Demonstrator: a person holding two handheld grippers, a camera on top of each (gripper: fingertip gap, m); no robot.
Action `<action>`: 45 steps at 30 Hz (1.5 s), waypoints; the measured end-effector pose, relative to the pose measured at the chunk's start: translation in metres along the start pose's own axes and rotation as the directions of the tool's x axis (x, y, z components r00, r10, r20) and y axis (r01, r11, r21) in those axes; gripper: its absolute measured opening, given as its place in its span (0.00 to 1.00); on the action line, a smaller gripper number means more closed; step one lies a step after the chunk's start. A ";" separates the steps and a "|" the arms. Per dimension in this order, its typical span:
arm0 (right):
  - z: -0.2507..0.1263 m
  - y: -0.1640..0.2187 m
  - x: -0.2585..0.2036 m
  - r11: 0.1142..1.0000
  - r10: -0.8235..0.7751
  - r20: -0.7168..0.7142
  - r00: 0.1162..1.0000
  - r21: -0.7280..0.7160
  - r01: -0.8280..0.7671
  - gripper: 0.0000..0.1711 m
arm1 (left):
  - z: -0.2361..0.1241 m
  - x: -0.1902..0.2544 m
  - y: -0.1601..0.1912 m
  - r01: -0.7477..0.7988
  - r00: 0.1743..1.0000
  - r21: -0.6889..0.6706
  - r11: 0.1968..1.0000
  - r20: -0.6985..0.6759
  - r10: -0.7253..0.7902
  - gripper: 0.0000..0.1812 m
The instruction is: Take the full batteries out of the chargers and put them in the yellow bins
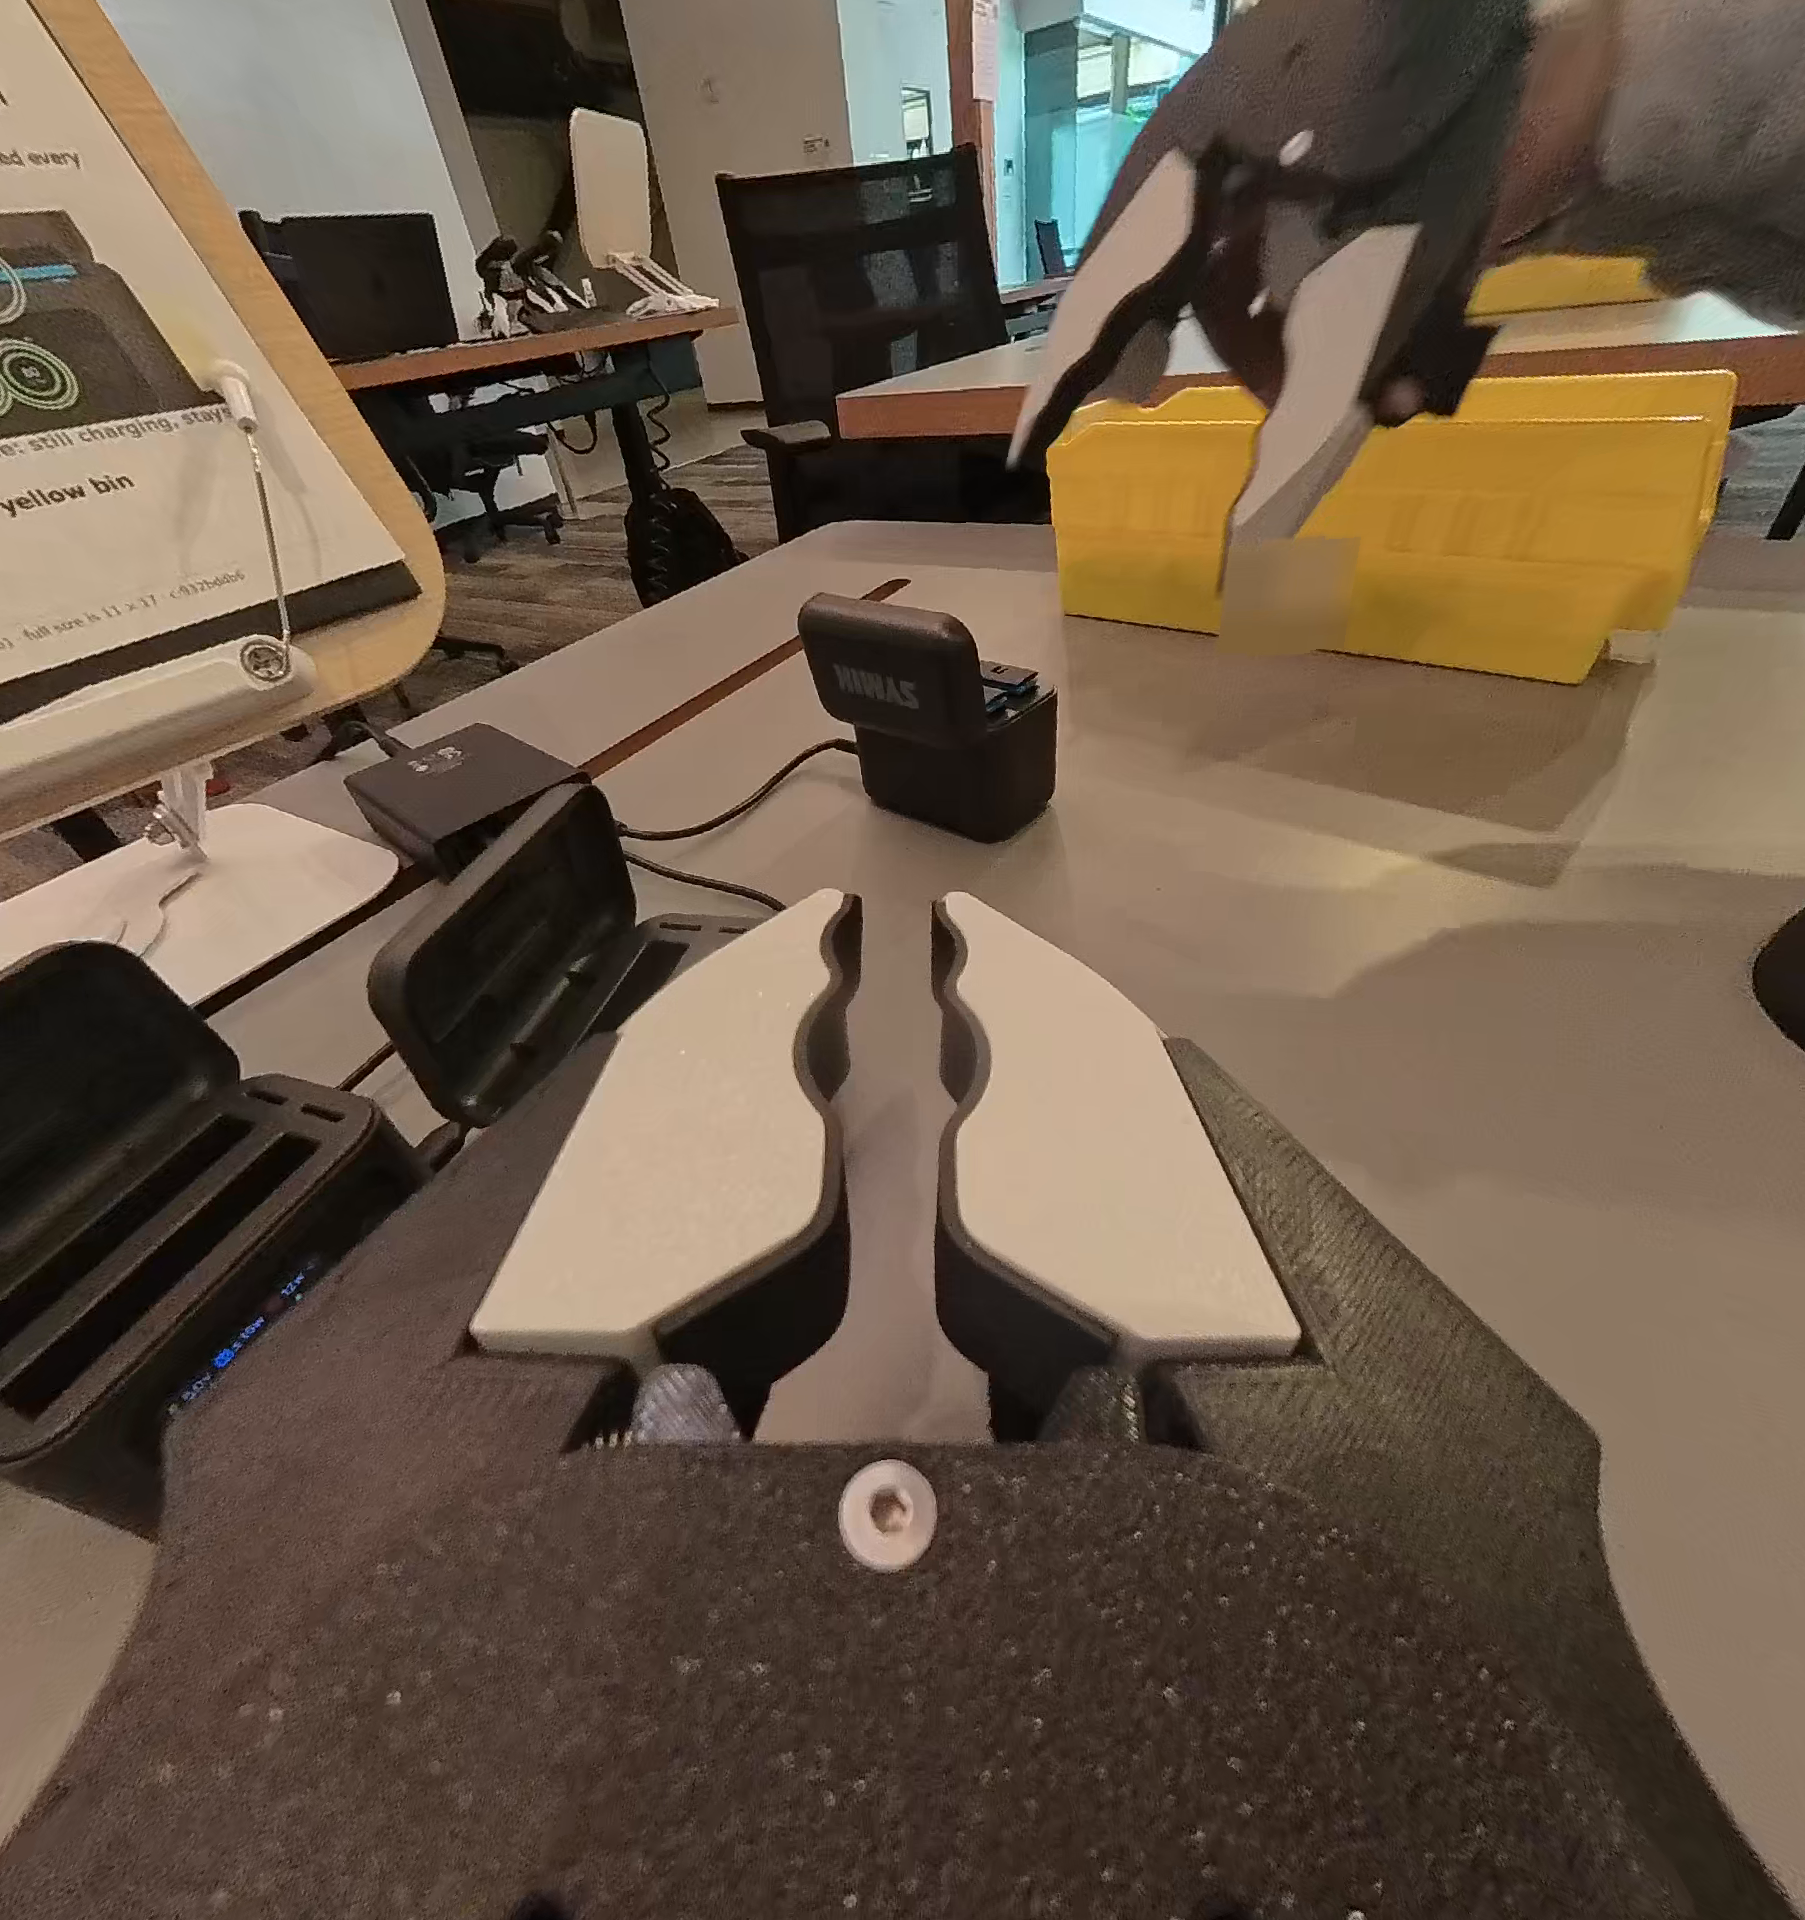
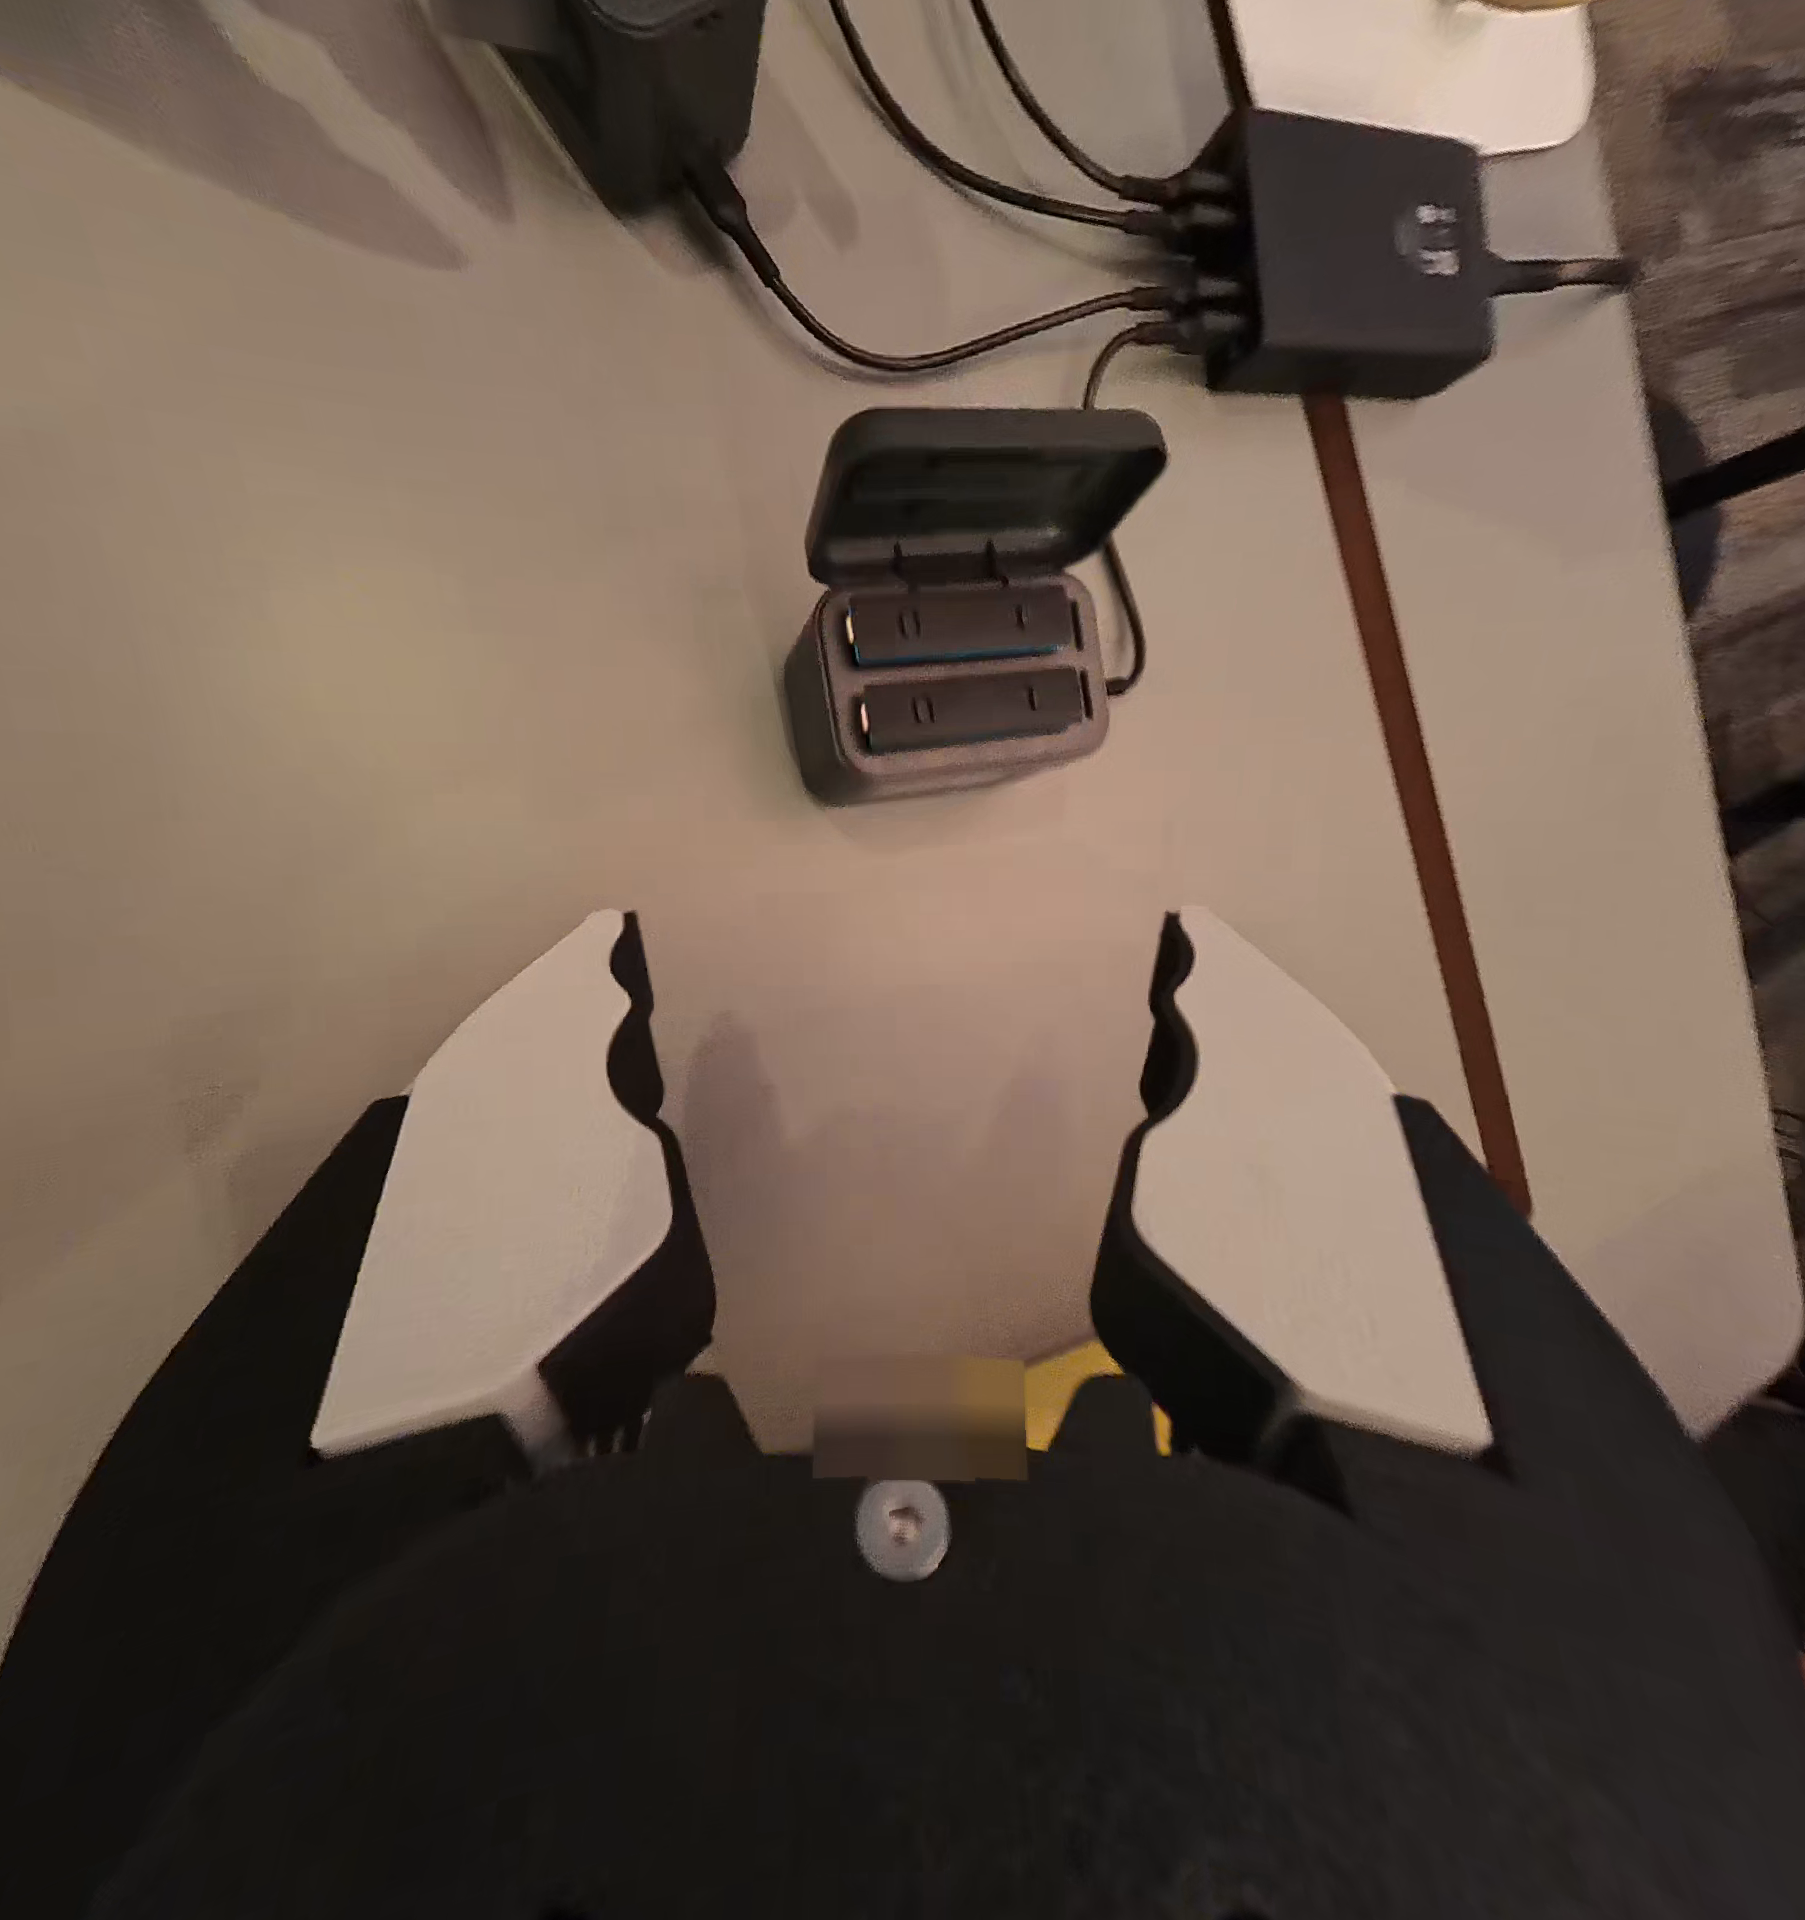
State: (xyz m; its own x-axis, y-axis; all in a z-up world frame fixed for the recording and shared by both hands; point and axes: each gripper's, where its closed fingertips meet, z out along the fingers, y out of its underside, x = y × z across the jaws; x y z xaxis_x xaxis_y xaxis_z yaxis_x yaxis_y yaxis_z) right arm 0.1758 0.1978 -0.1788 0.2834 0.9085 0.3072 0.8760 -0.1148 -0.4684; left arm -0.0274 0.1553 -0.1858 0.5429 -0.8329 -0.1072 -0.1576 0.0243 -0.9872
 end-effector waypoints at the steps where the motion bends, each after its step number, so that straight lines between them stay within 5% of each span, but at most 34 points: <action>1: 0.013 -0.002 0.004 1.000 -0.013 0.019 1.000 -0.016 0.013 0.55 | 0.000 0.000 0.000 -0.001 1.000 0.001 1.000 0.000 0.001 0.07; 10: 0.090 -0.005 0.016 0.964 -0.104 0.249 0.963 -0.213 0.159 0.65 | -0.006 -0.014 -0.002 0.018 0.999 0.006 1.000 0.040 -0.019 0.07; 13: 0.099 -0.002 0.009 0.940 -0.083 0.291 0.953 -0.296 0.173 0.54 | -0.008 -0.019 -0.001 0.017 0.998 -0.003 1.000 0.058 -0.017 0.07; 17: 0.102 -0.004 0.007 0.918 0.045 0.243 0.969 -0.392 0.055 0.53 | -0.006 -0.019 0.001 0.009 0.998 -0.020 1.000 0.057 -0.008 0.07; 21: 0.109 -0.022 -0.001 0.868 0.294 0.098 0.951 -0.444 -0.222 0.53 | -0.001 -0.014 0.004 -0.004 0.999 -0.040 0.999 0.041 0.006 0.07; 31: 0.129 -0.056 0.002 0.601 0.671 -0.205 0.712 -0.411 -0.685 0.53 | -0.003 -0.012 0.006 0.015 0.999 -0.044 0.999 0.047 -0.012 0.07; 45: 0.138 -0.069 0.010 0.269 0.840 -0.445 0.312 -0.158 -0.950 0.53 | -0.012 -0.029 0.000 0.111 0.990 0.012 0.994 0.088 -0.112 0.07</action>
State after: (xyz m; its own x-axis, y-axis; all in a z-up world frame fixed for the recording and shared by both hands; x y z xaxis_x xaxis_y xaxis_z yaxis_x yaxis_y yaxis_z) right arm 0.0647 0.2701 -0.2579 0.9975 0.0080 0.0708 0.0281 -0.9575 -0.2871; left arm -0.0532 0.1725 -0.1808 0.6275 -0.7786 -0.0057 -0.0858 -0.0618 -0.9944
